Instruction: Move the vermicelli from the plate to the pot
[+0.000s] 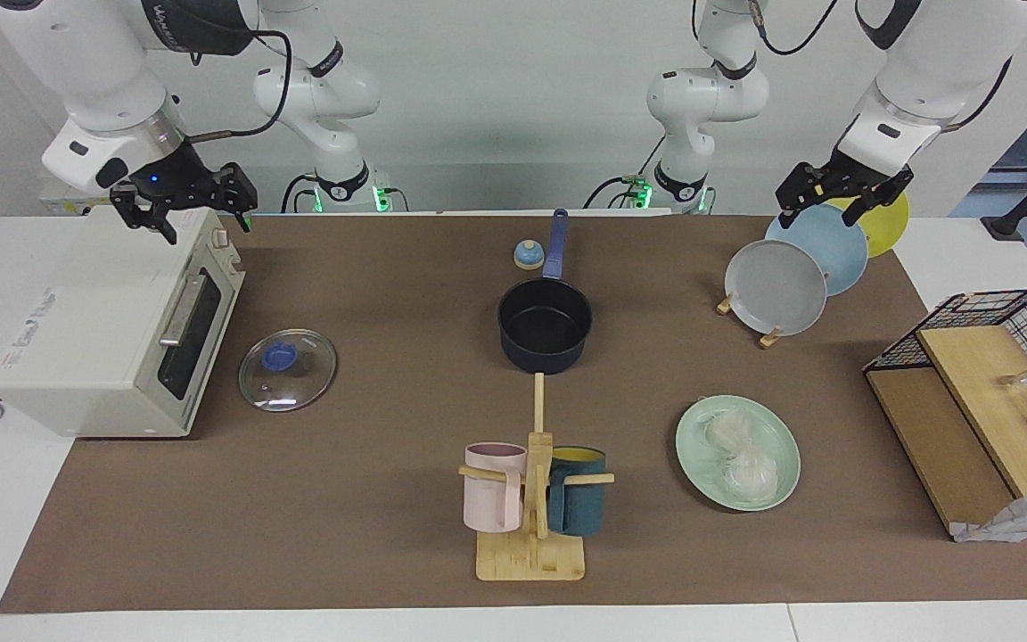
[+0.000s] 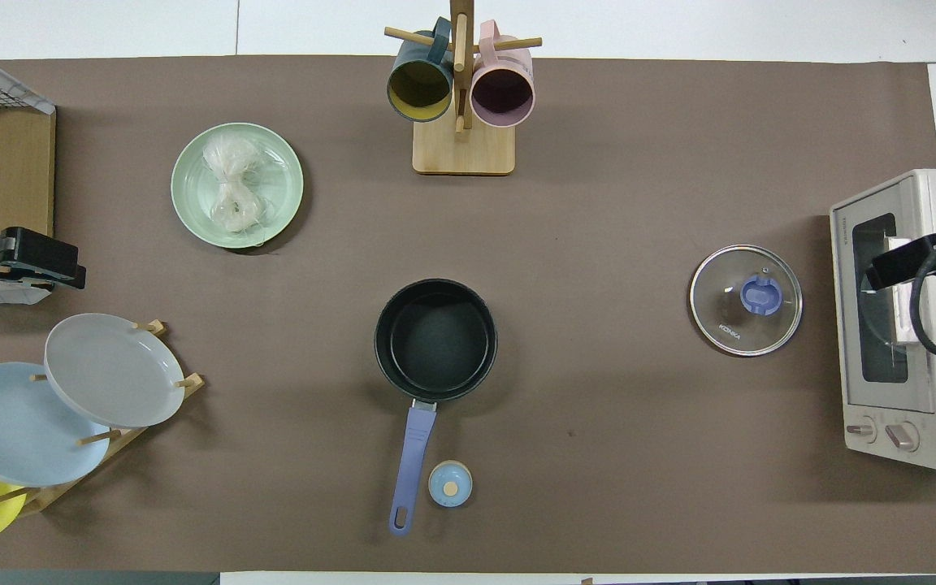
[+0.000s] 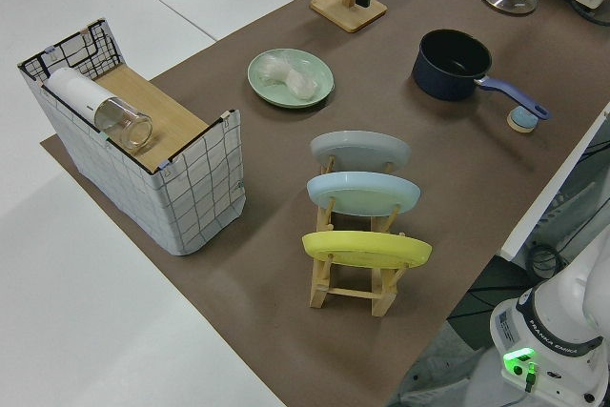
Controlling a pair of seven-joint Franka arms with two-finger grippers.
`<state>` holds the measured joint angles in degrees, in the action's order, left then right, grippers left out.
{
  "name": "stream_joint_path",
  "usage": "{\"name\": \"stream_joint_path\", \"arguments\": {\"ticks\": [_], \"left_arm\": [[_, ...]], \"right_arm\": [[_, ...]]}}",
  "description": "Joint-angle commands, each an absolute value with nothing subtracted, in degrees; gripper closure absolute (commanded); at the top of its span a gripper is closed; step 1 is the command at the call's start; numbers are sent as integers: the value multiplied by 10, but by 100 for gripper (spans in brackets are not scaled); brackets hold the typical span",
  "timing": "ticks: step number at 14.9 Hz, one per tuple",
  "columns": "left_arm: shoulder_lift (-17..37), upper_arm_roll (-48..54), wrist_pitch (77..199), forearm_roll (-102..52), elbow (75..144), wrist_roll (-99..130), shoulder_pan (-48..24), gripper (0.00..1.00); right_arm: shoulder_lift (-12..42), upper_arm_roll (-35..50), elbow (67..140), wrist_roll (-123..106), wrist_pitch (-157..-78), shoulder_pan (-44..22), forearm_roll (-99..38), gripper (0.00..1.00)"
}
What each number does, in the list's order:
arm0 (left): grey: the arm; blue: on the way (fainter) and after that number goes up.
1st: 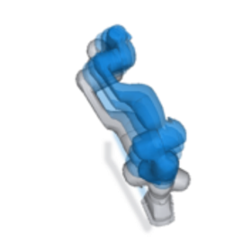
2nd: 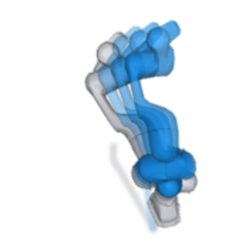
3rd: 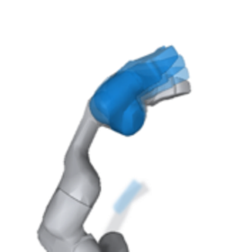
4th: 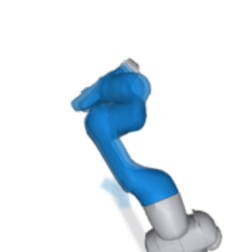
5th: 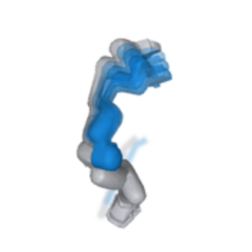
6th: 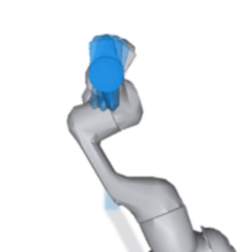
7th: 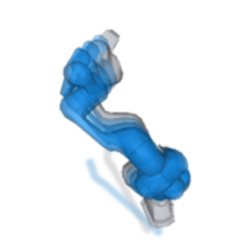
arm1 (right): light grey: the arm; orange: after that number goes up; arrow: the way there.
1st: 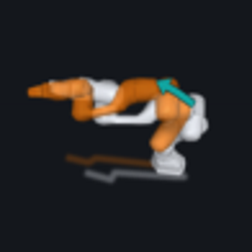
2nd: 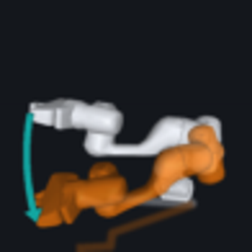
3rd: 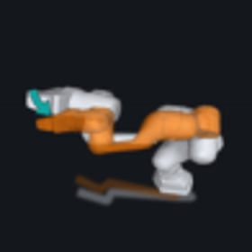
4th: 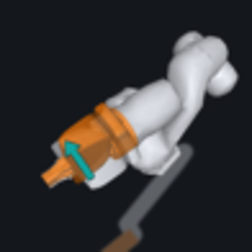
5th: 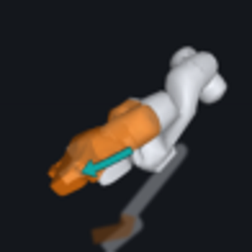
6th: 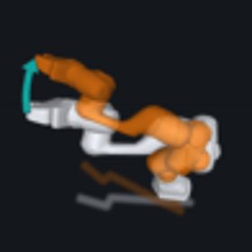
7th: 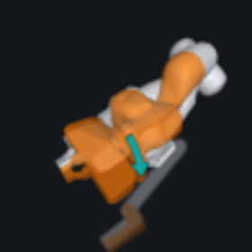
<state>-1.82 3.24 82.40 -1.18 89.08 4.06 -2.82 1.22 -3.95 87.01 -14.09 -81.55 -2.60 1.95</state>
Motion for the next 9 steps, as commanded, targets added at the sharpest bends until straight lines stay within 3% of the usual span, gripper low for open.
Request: {"name": "stream_joint_path", "arguments": {"ticks": [1, 9], "left_arm": [[-12, 29, 824, -2, 880, 40, -35, 0], [-12, 29, 839, -2, 881, 41, -39, 0]], "right_arm": [[1, -39, 883, -134, -819, -20, 9, 0], [1, -39, 883, -134, -819, -20, 8, 0]]}}
